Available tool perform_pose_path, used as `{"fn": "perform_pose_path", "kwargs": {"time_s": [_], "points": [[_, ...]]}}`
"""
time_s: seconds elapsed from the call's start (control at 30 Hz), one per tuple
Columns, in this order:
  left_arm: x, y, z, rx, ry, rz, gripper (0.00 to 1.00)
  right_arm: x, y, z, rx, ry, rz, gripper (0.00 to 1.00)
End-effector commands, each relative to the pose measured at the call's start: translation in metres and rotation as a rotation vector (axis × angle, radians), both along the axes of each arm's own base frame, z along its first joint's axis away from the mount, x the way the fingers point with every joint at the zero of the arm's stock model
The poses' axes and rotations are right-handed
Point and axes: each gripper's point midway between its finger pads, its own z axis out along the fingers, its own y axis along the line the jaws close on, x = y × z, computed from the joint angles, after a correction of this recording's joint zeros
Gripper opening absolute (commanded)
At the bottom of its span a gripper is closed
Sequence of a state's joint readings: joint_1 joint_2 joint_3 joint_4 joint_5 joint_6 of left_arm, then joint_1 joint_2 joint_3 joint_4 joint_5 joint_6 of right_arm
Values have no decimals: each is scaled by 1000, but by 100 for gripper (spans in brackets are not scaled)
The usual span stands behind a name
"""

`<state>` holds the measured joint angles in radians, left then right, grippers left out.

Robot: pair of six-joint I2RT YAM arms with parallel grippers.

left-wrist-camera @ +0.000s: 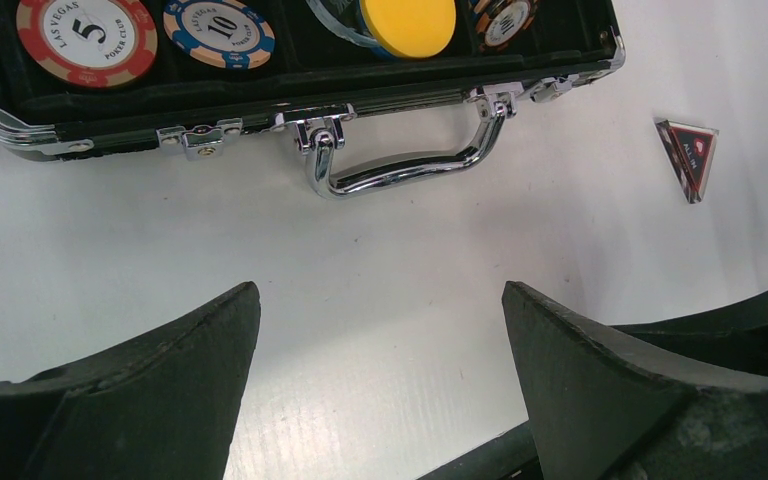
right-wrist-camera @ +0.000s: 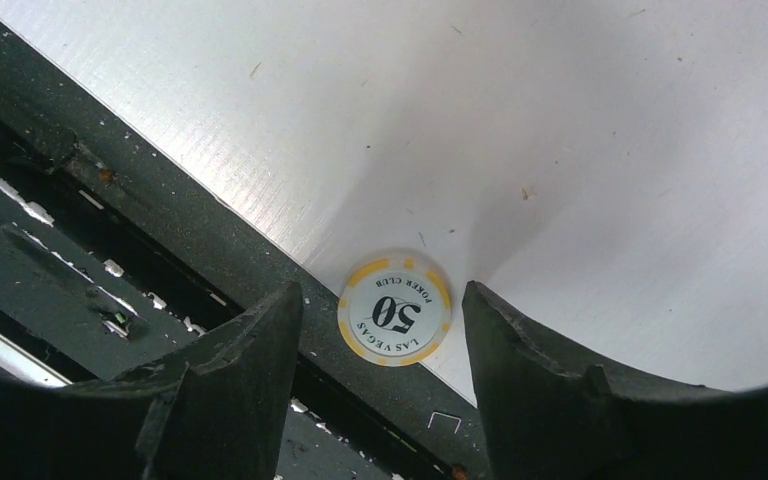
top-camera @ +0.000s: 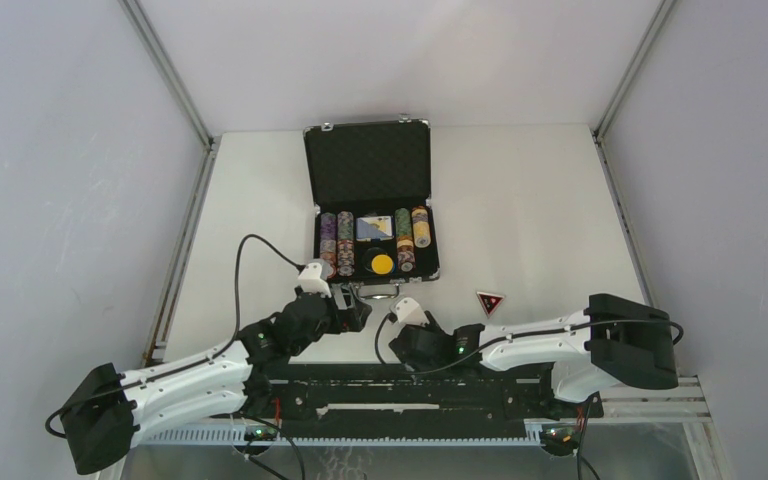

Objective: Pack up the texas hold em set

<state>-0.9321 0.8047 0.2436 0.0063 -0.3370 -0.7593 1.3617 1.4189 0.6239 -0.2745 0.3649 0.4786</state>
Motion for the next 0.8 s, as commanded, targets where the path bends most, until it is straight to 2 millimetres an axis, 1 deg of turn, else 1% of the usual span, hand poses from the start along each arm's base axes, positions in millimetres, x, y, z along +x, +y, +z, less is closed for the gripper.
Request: {"fn": "perform_pose_path", "kwargs": {"time_s": [0.0,0.27,0.4,0.53,0.77], "points": [[11,-13,31,-57,-68,-4,95,-7,-15,-7,-44,40,-32,69],[11,-13,31,-53,-72,-7,95,-9,-18,-7,-46,40,-50,63],[11,-12,30,-55,-74,-6,95,-11,-19,-8,-52,48,-52,62],[10,-11,31,-56,-76,-6,95,-14,-19,-9,-53,55,-52,62],[11,-12,32,-55,-80,-8,95,-19,-18,-9,-52,62,-44,66]]}}
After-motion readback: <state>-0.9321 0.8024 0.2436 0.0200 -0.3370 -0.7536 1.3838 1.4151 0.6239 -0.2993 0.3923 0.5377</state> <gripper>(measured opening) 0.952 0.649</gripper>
